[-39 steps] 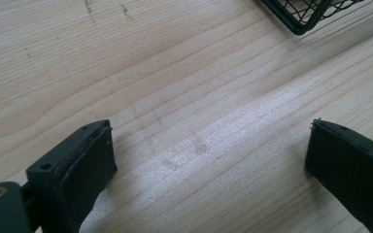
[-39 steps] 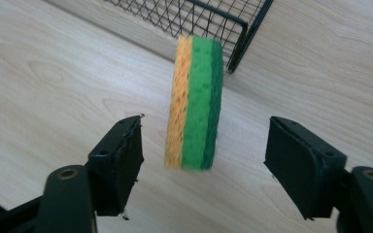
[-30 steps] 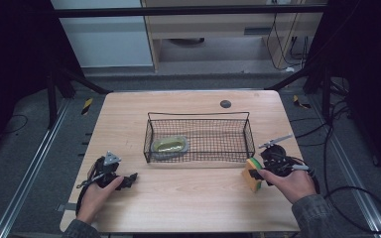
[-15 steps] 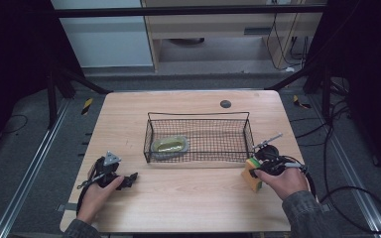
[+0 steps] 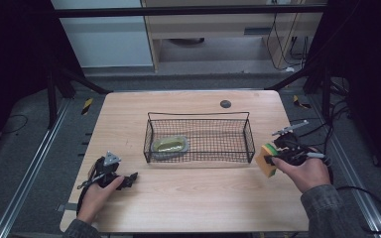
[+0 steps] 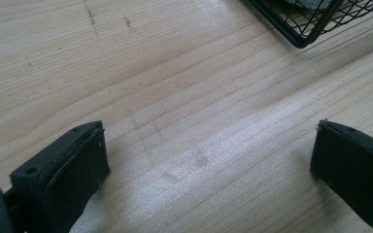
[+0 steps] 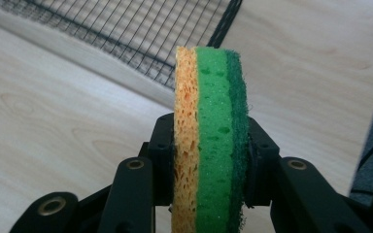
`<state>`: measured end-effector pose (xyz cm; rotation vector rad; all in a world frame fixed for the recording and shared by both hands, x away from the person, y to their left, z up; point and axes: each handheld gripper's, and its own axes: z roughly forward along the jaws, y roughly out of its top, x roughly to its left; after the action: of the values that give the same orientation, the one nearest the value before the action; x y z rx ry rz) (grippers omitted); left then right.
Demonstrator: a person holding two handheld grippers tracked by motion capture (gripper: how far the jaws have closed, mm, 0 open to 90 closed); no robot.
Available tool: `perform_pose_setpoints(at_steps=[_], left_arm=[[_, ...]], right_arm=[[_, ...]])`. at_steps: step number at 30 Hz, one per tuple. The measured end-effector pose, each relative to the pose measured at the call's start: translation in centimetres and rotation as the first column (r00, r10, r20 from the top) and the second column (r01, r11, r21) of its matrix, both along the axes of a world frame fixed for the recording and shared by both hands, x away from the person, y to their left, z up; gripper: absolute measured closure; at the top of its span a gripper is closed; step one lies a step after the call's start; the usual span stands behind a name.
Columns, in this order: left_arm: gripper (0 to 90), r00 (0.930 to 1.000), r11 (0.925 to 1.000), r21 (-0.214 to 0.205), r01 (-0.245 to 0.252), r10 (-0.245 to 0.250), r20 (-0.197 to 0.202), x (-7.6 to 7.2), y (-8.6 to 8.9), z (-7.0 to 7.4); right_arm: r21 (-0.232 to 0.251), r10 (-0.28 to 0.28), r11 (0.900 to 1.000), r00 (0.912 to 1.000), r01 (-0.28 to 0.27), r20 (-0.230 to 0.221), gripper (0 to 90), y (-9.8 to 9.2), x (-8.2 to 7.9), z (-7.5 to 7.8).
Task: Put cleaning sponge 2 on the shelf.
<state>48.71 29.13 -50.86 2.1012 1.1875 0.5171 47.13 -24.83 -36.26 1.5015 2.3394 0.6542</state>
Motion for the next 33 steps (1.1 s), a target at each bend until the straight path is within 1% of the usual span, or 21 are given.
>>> perform_pose_setpoints(at_steps=[3, 6, 10, 14, 17, 23, 29, 33], left_arm=[[0.0, 1.0, 1.0, 0.0, 0.0, 0.0, 0.0, 0.0, 0.0, 0.0], [0.0, 1.0, 1.0, 0.0, -0.001, 0.001, 0.0, 0.0, 0.0, 0.0], [0.0, 1.0, 1.0, 0.0, -0.002, 0.002, 0.001, 0.0, 0.0, 0.0], [0.0, 1.0, 1.0, 0.0, -0.002, 0.002, 0.0, 0.0, 0.0, 0.0], [0.0, 1.0, 1.0, 0.0, -0.003, 0.003, 0.001, 0.0, -0.1, 0.0], [0.0, 1.0, 1.0, 0.0, -0.004, 0.004, 0.001, 0.0, -0.1, 0.0], [0.0, 1.0, 1.0, 0.0, -0.004, 0.004, 0.004, 0.0, -0.1, 0.0], [0.0, 1.0, 1.0, -0.001, -0.005, 0.005, 0.003, 0.0, -0.1, 0.0]], right_arm=[[0.006, -0.009, 0.9999, 0.999, 0.009, 0.044, 64.1, -0.7, 0.6, 1.1], [0.005, -0.009, 0.9999, 0.9976, 0.009, 0.069, 64.0, -1.0, 1.3, 1.9], [-0.001, -0.009, 1.0, 0.996, 0.009, 0.089, 64.1, -1.1, 2.4, 2.9], [0.007, -0.006, 1.0, 0.9938, 0.005, 0.111, 64.1, -1.1, 3.6, 3.6], [0.026, -0.016, 0.9996, 0.9925, 0.013, 0.121, 64.1, -1.0, 4.4, 3.8], [0.028, -0.012, 0.9996, 0.9892, 0.008, 0.146, 64.1, -0.3, 5.5, 4.4], [0.004, 0.013, 0.9999, 0.9873, -0.014, 0.158, 64.2, 1.0, 6.7, 4.8], [0.003, 0.025, 0.9997, 0.9844, -0.026, 0.174, 64.2, 1.8, 7.4, 5.2]])
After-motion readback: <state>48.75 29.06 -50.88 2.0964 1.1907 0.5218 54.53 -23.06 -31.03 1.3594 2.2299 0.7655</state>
